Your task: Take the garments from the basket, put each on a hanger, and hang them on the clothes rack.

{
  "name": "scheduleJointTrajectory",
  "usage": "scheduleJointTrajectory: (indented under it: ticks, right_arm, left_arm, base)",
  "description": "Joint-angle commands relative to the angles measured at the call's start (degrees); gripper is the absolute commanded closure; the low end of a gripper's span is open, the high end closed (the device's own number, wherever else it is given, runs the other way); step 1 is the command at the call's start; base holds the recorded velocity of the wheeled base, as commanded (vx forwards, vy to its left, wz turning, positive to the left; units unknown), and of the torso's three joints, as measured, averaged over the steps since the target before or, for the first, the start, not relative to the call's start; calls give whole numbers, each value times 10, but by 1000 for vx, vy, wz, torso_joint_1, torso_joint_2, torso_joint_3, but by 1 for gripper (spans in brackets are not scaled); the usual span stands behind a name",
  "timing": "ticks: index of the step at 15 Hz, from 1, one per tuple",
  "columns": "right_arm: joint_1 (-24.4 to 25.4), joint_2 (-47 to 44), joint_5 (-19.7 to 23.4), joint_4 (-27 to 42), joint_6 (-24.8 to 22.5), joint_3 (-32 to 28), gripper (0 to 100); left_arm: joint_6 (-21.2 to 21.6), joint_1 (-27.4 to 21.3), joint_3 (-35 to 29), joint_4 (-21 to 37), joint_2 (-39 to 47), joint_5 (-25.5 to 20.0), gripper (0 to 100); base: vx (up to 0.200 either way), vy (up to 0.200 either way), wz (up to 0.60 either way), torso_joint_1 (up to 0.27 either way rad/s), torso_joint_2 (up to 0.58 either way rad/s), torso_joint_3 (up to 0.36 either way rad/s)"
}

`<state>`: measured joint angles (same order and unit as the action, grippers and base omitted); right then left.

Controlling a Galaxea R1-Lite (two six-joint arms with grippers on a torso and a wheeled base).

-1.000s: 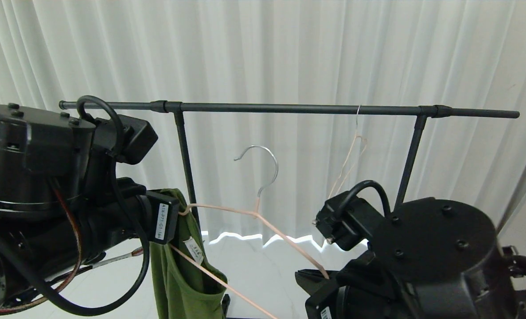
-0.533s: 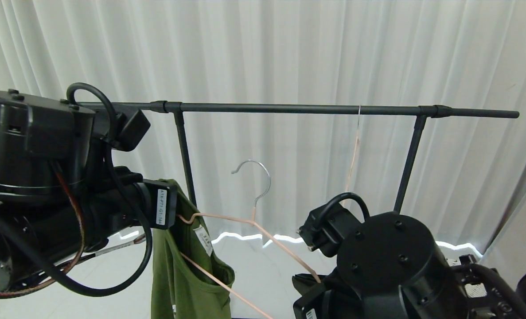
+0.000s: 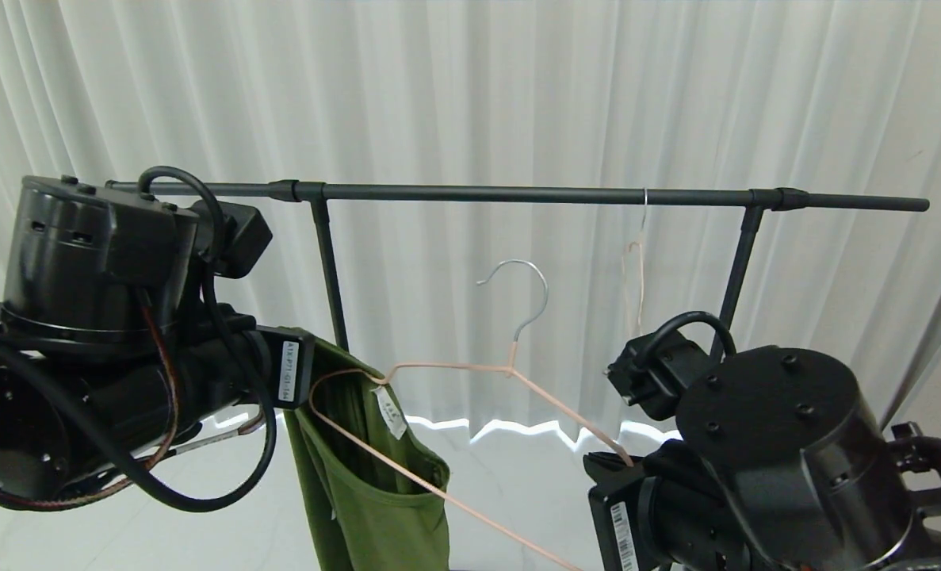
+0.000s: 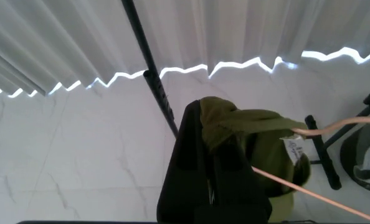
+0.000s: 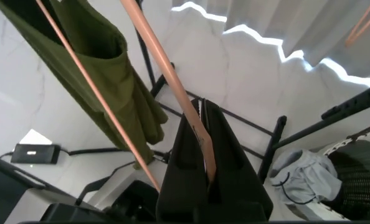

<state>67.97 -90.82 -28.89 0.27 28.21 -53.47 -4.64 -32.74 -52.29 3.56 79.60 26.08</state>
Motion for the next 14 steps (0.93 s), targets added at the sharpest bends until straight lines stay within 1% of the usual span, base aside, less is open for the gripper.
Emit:
scheduleJointTrajectory:
  ticks: [1, 2, 4, 6, 7, 8, 12, 14]
  right_arm:
    - [-1, 6, -5, -4, 0, 0, 100]
    - [-1, 6, -5, -4, 0, -1, 100]
    - [1, 2, -5, -8, 3, -6, 100]
    - [9, 1, -4, -10, 4, -10, 100]
    - [16, 1, -4, -21, 5, -12, 100]
    - [25, -3, -4, -36, 5, -12, 100]
    - [41, -19, -2, -53, 5, -14, 100]
    - [46, -29, -1, -55, 5, -14, 100]
  left_arm:
    - [0, -5, -2, 0, 8, 0, 100]
    - [0, -7, -2, 0, 8, 0, 100]
    - [-4, -35, -3, 0, 9, -1, 100]
    - [-5, -43, -6, 0, 9, -1, 100]
    - [-9, -50, -9, -1, 8, -2, 100]
    - [-26, -66, -19, 0, 8, -2, 100]
    - [-34, -100, -26, -1, 5, -2, 100]
    - [-53, -119, -41, 0, 6, -2, 100]
  base:
    - [0, 0, 0, 0, 0, 0]
    - [0, 0, 0, 0, 0, 0]
    - [0, 0, 0, 0, 0, 0]
    - [0, 0, 0, 0, 0, 0]
    - [0, 0, 0, 0, 0, 0]
    - [0, 0, 0, 0, 0, 0]
    - [0, 0, 0, 0, 0, 0]
    - [0, 0, 0, 0, 0, 0]
